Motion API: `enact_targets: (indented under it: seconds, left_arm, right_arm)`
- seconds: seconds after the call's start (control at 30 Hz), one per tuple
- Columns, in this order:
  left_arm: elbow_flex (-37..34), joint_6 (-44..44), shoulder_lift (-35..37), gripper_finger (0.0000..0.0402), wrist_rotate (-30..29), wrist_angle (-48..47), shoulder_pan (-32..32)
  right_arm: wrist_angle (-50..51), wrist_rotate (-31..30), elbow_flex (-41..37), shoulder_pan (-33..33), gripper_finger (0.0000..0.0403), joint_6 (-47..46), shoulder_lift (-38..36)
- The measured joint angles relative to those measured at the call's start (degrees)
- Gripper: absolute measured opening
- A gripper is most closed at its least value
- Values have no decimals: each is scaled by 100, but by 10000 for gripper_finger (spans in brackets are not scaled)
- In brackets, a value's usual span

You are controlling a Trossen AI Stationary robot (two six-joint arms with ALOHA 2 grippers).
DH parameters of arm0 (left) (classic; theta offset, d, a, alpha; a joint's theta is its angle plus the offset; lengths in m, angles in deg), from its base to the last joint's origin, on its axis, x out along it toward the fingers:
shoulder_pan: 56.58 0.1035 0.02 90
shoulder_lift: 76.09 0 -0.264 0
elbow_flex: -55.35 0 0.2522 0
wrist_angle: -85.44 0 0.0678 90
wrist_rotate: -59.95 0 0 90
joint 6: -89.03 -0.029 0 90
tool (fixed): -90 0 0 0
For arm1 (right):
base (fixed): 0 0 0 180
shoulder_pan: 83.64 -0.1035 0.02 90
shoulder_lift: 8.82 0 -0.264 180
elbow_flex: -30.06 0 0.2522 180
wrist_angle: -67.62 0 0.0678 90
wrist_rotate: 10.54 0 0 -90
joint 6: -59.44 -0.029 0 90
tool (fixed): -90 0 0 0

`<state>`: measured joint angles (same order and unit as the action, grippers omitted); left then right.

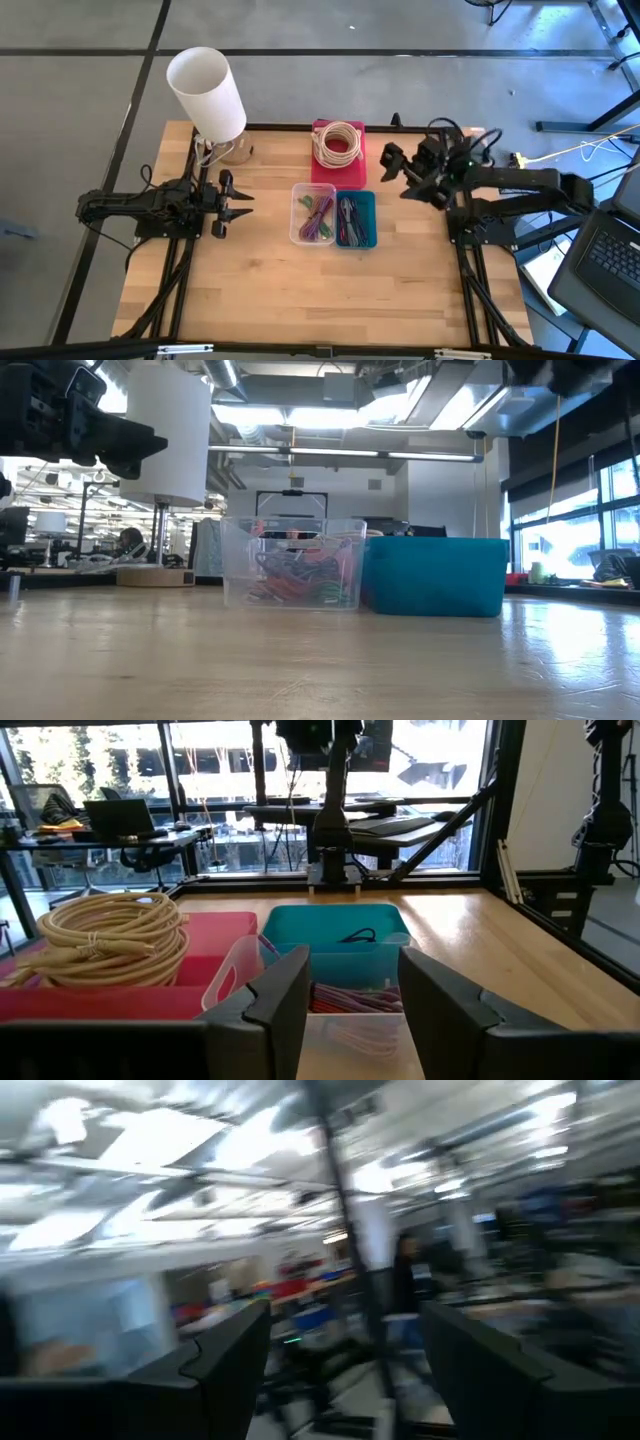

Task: Pick & Place USB Port
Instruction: Return to Home Position

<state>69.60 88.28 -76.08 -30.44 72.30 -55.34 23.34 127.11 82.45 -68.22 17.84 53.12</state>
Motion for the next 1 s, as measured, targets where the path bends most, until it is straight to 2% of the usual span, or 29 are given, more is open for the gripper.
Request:
enact_targets:
  seconds: [0.13,0.3,0.43,0.8,1.0]
  left_arm:
    - [0,0,0,147,0,0,0]
    - [0,0,0,147,0,0,-1]
    - [0,0,0,147,0,0,-1]
    - [0,0,0,147,0,0,2]
    - [0,0,0,147,0,0,0]
  right_arm:
    - [474,-979,-799,13,260,636,-389]
    - [777,-1261,-1626,4,260,1160,-949]
    - [907,-1657,-2071,6,260,1210,-1407]
    - [2001,-1694,-2644,-59,260,1420,-2692]
    - [2463,-2013,-2934,-186,260,1508,-3306]
